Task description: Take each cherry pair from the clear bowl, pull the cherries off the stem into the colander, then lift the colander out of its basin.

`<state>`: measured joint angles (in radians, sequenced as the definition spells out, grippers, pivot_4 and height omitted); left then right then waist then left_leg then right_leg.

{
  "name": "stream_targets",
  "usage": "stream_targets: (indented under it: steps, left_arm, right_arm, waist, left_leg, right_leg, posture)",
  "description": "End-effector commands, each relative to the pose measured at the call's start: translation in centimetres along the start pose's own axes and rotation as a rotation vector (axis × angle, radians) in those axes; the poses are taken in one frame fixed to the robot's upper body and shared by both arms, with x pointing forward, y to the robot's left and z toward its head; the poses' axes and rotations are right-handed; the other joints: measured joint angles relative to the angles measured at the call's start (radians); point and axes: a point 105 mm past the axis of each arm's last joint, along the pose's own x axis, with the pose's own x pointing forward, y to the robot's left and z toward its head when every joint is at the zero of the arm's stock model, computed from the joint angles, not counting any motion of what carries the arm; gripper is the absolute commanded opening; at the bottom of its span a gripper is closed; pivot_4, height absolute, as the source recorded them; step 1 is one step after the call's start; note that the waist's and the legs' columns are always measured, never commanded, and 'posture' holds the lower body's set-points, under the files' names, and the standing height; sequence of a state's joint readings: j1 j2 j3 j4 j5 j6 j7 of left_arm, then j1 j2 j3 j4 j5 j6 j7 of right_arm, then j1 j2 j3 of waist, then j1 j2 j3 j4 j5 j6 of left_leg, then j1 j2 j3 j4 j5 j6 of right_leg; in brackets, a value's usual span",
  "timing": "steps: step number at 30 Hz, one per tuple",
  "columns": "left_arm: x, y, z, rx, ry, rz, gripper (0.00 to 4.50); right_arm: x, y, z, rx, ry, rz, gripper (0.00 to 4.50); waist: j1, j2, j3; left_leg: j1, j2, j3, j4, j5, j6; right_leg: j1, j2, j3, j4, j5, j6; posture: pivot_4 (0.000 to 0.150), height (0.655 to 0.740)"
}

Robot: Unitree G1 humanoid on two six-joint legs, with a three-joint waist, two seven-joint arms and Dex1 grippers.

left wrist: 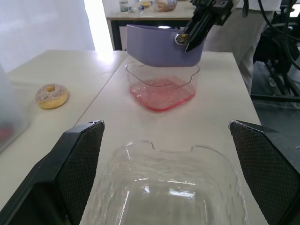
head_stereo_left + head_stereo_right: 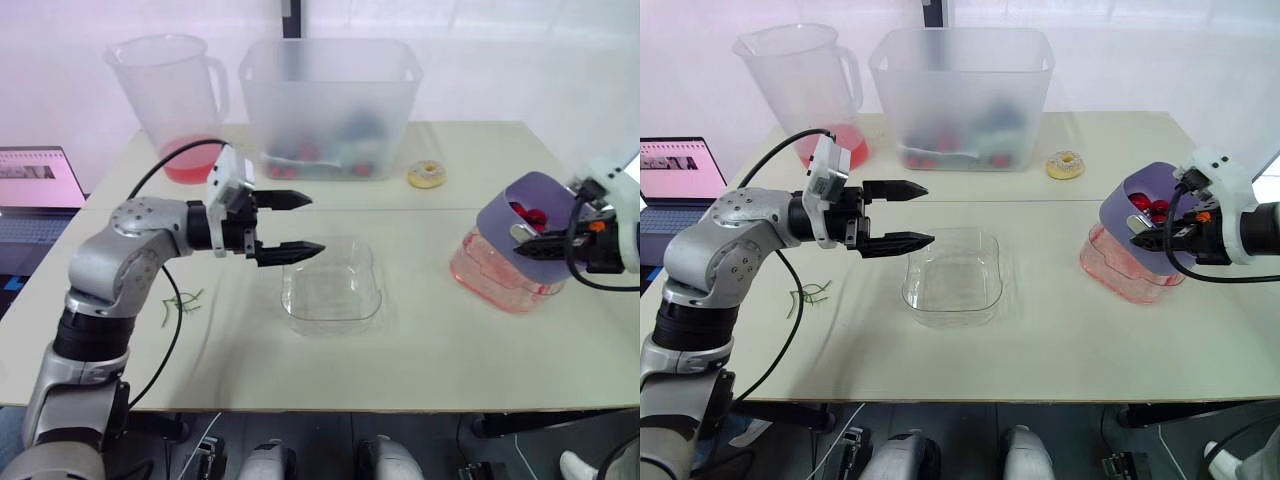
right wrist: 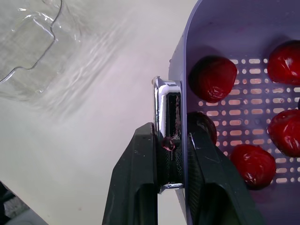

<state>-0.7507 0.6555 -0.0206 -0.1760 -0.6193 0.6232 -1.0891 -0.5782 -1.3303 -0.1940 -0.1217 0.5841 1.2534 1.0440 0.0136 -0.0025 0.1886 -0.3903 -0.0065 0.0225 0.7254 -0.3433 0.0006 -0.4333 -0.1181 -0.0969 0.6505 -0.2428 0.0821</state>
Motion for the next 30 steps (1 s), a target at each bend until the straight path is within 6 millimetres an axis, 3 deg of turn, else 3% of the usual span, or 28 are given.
stream_targets:
  steps: [1, 6, 10, 30]
  left_arm:
    - [-0.3, 0.0, 1.0, 0.05, -0.011, 0.003, 4.5]
    - [-0.4, 0.2, 0.8, 0.055, 0.002, 0.016, 4.5]
    - [-0.5, 0.3, 0.7, 0.055, 0.005, 0.019, 4.5]
    - [-0.8, 0.0, 1.1, 0.041, -0.011, 0.018, 4.5]
  right_arm:
    - [-1.3, -0.1, 1.4, -0.029, -0.062, -0.029, 0.23]
    - [-1.4, -0.2, 1.2, -0.043, -0.045, -0.027, 0.23]
    - [-1.3, -0.3, 2.1, -0.032, -0.092, -0.026, 0.23]
    - [-1.1, -0.1, 0.9, -0.047, -0.034, -0.001, 0.23]
  waist:
    - [0.0, 0.0, 0.0]
    - [0.0, 0.0, 0.0]
    - [-0.001, 0.0, 0.0]
    - [0.0, 0.0, 0.0]
  left_leg:
    - [0.0, 0.0, 0.0, 0.0, 0.0, 0.0]
    - [0.0, 0.0, 0.0, 0.0, 0.0, 0.0]
    - [0.0, 0.0, 0.0, 0.0, 0.0, 0.0]
    - [0.0, 0.0, 0.0, 0.0, 0.0, 0.0]
  right_leg:
    - [0.0, 0.0, 0.0, 0.0, 0.0, 0.0]
    - [0.0, 0.0, 0.0, 0.0, 0.0, 0.0]
    - [0.0, 0.0, 0.0, 0.0, 0.0, 0.0]
    - [0.0, 0.0, 0.0, 0.0, 0.0, 0.0]
  posture:
    - [0.15, 0.6886]
    - [0.15, 0.6886]
    - [0.15, 0.6886]
    - [0.15, 0.6886]
